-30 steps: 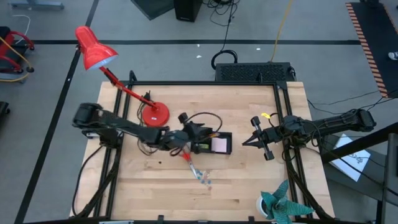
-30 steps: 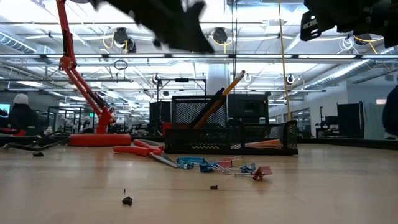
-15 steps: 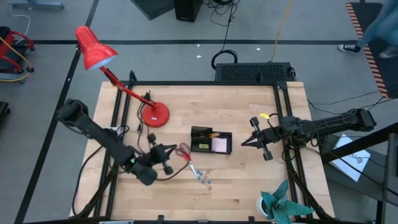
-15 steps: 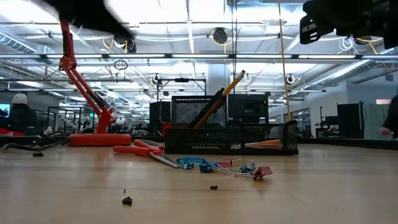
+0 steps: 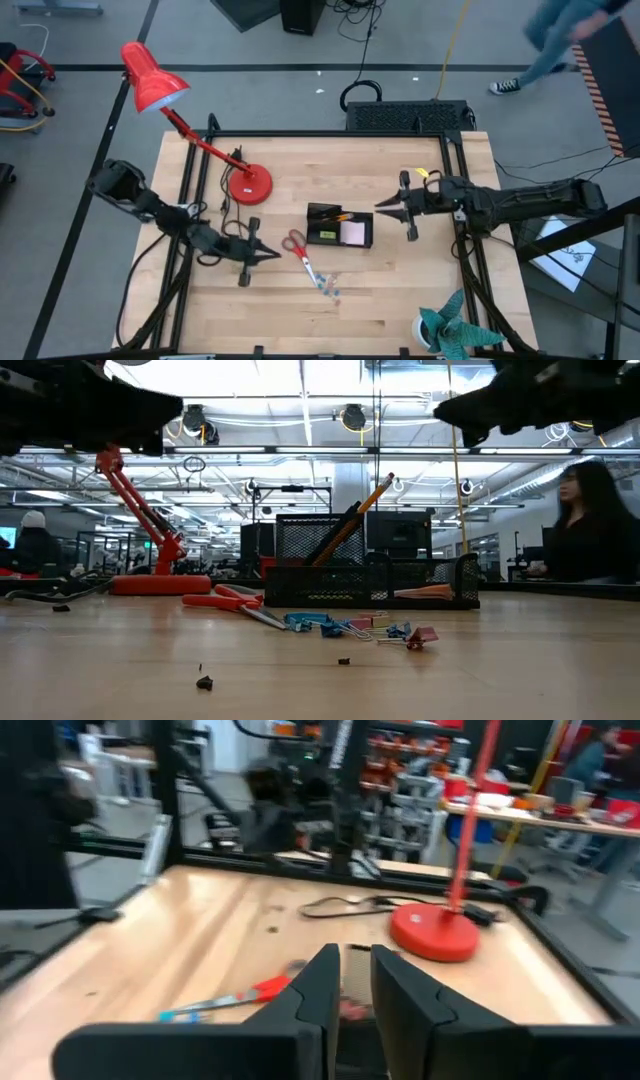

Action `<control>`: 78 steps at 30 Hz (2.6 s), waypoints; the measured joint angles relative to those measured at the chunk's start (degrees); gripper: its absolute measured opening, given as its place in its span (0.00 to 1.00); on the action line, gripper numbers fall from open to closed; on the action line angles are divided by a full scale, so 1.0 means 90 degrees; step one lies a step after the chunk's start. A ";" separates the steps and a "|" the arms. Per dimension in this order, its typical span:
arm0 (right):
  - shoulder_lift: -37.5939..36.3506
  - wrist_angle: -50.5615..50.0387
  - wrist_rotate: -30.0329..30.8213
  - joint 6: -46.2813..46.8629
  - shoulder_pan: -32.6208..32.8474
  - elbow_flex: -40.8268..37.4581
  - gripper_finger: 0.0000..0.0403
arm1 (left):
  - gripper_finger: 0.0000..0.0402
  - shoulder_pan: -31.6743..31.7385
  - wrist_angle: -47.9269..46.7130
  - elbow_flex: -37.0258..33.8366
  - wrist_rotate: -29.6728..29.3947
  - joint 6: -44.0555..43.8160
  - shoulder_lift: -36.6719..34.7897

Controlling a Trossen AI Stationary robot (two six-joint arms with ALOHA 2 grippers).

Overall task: Pick and place office supplies into organizer
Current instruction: Put the pink binder clip into the black desk organizer

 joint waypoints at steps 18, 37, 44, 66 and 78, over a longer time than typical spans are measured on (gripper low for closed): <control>0.1954 -0.1720 -0.0453 -0.0342 0.0776 0.1839 0.15 | 0.02 0.0960 0.0386 -0.0284 0.0178 -0.1558 0.0000; 0.4860 -0.1656 0.1158 0.0165 0.2227 0.2730 0.38 | 0.10 0.1137 -0.0594 -0.0281 -0.0460 -0.1336 -0.0002; 0.5386 -0.1302 0.0126 0.0041 0.2229 0.2763 0.35 | 0.11 0.1376 -0.0654 -0.0281 -0.0460 -0.1427 -0.0002; 0.6599 0.0210 -0.0484 -0.0527 0.2091 0.2919 0.30 | 0.12 0.1371 -0.0977 -0.0279 -0.0288 -0.1841 -0.0002; 0.6875 -0.0274 -0.0940 -0.0744 0.1715 0.3073 0.30 | 0.12 0.1371 -0.0982 -0.0279 -0.0285 -0.1889 -0.0002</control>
